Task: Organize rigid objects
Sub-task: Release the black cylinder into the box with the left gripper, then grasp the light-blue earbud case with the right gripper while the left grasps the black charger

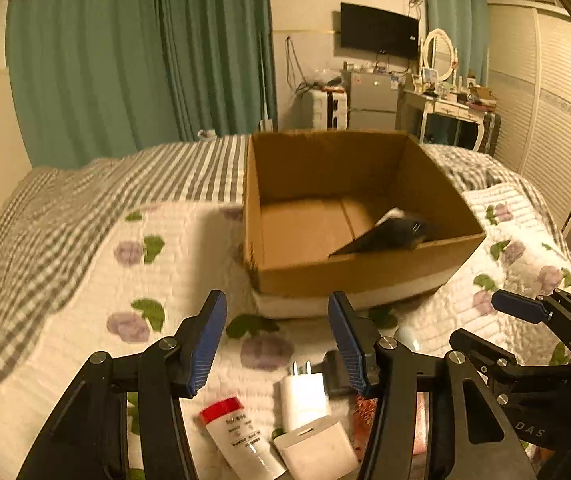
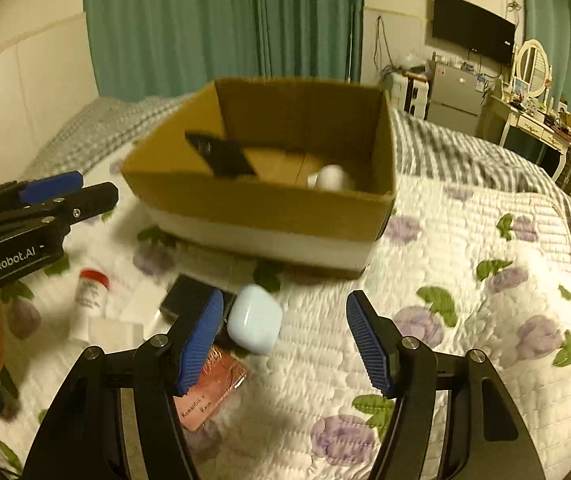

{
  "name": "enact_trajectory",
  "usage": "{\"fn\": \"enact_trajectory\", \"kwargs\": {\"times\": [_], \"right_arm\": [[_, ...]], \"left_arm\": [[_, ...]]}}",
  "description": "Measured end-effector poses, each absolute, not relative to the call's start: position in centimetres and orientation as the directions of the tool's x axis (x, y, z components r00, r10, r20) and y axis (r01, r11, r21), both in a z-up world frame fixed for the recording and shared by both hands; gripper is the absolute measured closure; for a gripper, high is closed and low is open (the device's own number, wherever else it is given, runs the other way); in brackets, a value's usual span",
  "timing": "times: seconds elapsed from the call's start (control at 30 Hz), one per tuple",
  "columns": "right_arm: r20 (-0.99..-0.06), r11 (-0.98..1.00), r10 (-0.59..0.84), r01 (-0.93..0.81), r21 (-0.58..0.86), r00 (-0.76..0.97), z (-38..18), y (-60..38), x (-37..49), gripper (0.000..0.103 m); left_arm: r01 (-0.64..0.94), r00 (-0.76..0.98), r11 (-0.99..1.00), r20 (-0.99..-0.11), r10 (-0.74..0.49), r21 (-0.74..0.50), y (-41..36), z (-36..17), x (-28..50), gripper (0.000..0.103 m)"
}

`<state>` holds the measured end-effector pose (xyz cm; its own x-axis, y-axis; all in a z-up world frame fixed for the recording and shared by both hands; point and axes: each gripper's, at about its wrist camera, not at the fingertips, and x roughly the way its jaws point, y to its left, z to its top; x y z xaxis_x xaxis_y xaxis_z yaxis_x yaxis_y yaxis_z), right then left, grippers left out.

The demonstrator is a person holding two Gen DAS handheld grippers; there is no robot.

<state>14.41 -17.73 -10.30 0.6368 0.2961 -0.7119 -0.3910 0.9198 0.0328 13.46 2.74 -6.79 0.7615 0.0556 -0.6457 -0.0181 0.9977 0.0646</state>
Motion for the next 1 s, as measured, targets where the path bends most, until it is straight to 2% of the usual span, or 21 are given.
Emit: {"fn": "enact_trajectory", "kwargs": {"times": [0.3,0.37,0.53,0.63,0.8,1.0], "right_arm": [[-0.796,0.91,0.283,-0.412,0.045,0.536,-14.2,-15.4,15.9,0.041],[-0.804,0.914,0.253,-0.406,0.015,0.538,-14.9,-15.0,16.2,0.053],[-0.797,0.913,0.251,-0.409,0.006,0.549,-14.9,-15.0,16.2,0.058],[-0.796,0.903,0.274,-0.43,0.02,0.54,-14.7,-14.8,15.9,0.08],[-0.778,0.905,0.316,-0.418,0.076,0.543,-13.8,-16.4,15.2,0.081],[-0.745,0.921,0.333,-0.37,0.124,0.578,-12.2,-18.6,15.2,0.082]], "left_arm": [[0.0,0.709,0.998,-0.704,0.049,0.069,2.9,-10.3,14.1,0.047],[0.0,0.7,0.997,-0.712,0.053,0.074,2.8,-10.8,14.2,0.047],[0.009,0.682,0.997,-0.73,0.049,0.075,2.6,-11.5,14.5,0.047],[0.017,0.668,0.997,-0.743,0.047,0.079,2.2,-12.2,14.5,0.047],[0.039,0.655,0.995,-0.755,0.043,0.09,1.4,-12.8,14.4,0.047],[0.108,0.604,0.994,-0.795,-0.056,0.012,-0.7,-13.5,14.5,0.047]]}}
